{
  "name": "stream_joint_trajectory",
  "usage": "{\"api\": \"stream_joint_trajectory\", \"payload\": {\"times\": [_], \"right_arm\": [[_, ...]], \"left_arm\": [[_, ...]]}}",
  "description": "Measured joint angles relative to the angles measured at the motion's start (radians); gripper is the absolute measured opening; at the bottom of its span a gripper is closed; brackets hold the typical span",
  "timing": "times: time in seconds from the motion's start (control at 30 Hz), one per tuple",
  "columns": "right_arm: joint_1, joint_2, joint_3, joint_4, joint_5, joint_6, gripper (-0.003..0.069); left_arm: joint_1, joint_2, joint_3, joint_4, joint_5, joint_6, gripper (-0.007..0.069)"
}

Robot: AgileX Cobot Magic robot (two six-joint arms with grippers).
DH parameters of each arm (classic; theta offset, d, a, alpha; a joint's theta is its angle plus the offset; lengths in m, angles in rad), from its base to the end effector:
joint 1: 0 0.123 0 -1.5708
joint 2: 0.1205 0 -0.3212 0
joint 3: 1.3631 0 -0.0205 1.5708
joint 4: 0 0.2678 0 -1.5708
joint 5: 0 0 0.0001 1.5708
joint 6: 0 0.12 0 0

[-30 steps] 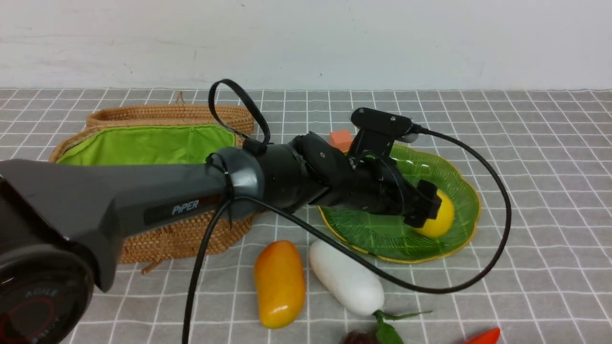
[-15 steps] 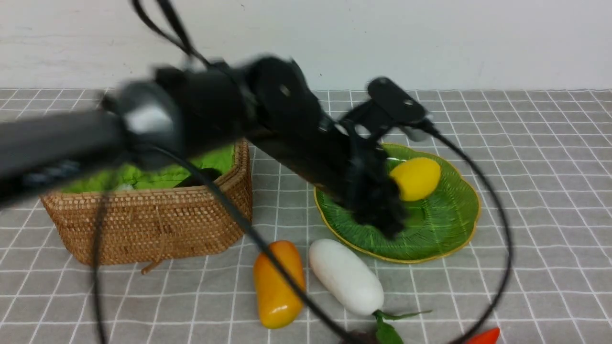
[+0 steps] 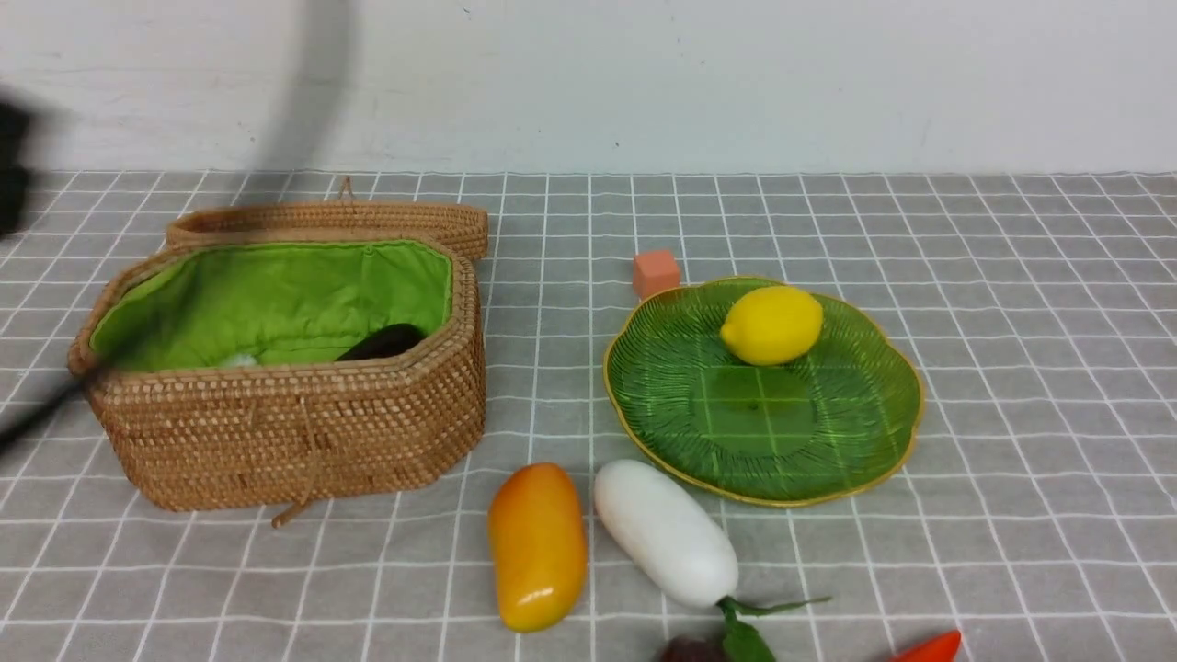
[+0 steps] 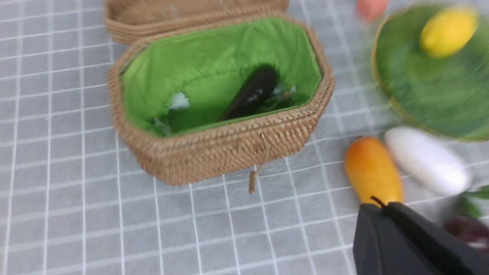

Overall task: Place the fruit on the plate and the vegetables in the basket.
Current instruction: Use the right arm to grab a carrot and put it into the left basket

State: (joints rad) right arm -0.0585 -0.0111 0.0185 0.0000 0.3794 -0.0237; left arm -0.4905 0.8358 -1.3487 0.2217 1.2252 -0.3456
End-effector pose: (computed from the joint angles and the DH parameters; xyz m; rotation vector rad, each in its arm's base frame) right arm 0.0606 -0.0035 0.1643 0.0326 1.8705 -0.0567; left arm 0.1175 -0.0346 0.4856 0.1233 2.1765 -0.2057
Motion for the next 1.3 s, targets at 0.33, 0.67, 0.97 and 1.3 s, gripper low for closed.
{"api": "stream_joint_trajectory", "payload": {"times": [0.33,0.67,0.97,1.3], "right_arm": [[0.0,0.0,0.0,0.0,0.0,0.0,0.0241],[0.0,0.0,0.0,0.0,0.0,0.0,0.0241],[0.0,0.0,0.0,0.0,0.0,0.0,0.0241],[0.0,0.0,0.0,0.0,0.0,0.0,0.0241]], "left_arm": [[0.0,-0.754,0.653,0.057,-0.185,-0.273,-0.0013],[0.0,-0.841,0.744,0.033,-0.192,-0.294,-0.0013],[0.0,-0.841,0.744,0.034,-0.149,-0.294,-0.0013],[0.01,-0.841,0.77,0.143,-0.207,-0.298,-0.0013]]}}
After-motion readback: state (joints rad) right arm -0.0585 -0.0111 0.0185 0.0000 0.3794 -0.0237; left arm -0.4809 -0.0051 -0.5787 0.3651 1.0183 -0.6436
